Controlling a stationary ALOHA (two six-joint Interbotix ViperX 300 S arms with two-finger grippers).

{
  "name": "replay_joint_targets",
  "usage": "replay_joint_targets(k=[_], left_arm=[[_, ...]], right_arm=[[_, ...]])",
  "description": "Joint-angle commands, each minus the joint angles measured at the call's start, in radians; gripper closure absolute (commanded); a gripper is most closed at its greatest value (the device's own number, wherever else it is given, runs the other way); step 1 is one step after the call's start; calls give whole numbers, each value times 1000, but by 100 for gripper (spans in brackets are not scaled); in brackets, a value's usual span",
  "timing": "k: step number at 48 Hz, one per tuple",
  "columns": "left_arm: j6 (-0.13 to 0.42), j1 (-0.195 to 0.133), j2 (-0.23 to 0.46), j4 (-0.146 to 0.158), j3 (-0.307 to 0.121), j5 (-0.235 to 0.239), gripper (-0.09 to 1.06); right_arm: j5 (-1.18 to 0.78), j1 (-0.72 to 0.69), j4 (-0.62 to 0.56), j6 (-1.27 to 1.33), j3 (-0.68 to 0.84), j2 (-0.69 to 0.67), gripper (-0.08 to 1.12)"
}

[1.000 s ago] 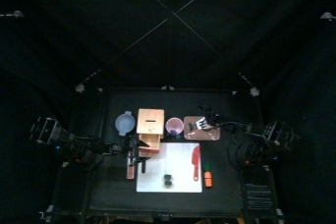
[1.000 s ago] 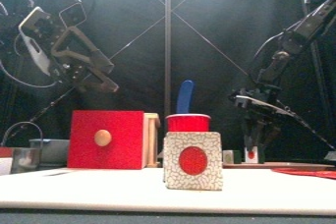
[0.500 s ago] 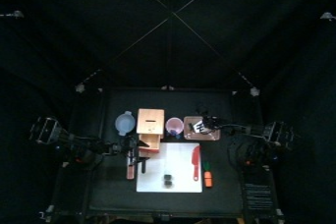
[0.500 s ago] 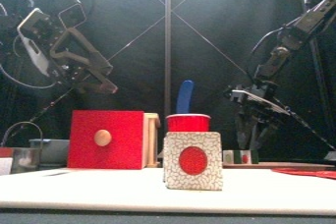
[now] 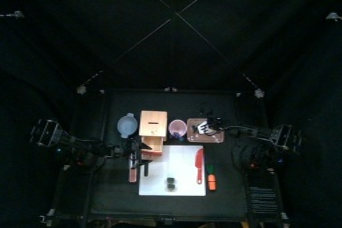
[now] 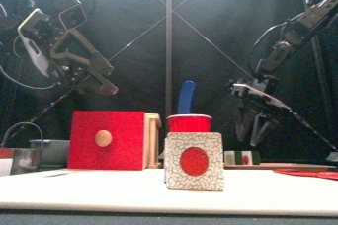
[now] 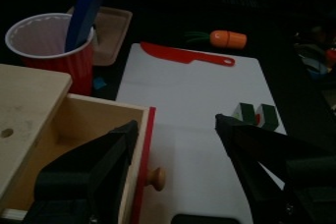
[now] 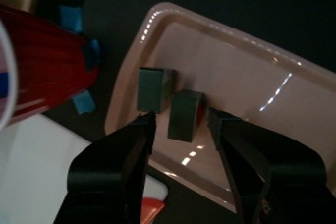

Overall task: Place sushi on board then cut the sushi with the knife then place the pieces on the plate
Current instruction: Place the 4 sushi pieces on the plate

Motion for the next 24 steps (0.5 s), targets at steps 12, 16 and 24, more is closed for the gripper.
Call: replay_joint_targets(k=[12, 16, 24], left_arm=[[2, 3, -3, -8, -37, -5, 0], [2, 5, -3, -9, -46, -5, 0], [0, 5, -3, -9, -57, -5, 0]], right_arm=[[149, 402, -37, -64, -130, 5, 22], [181, 437, 18, -146, -178, 48, 22], [206, 485, 167, -360, -295, 155, 22]])
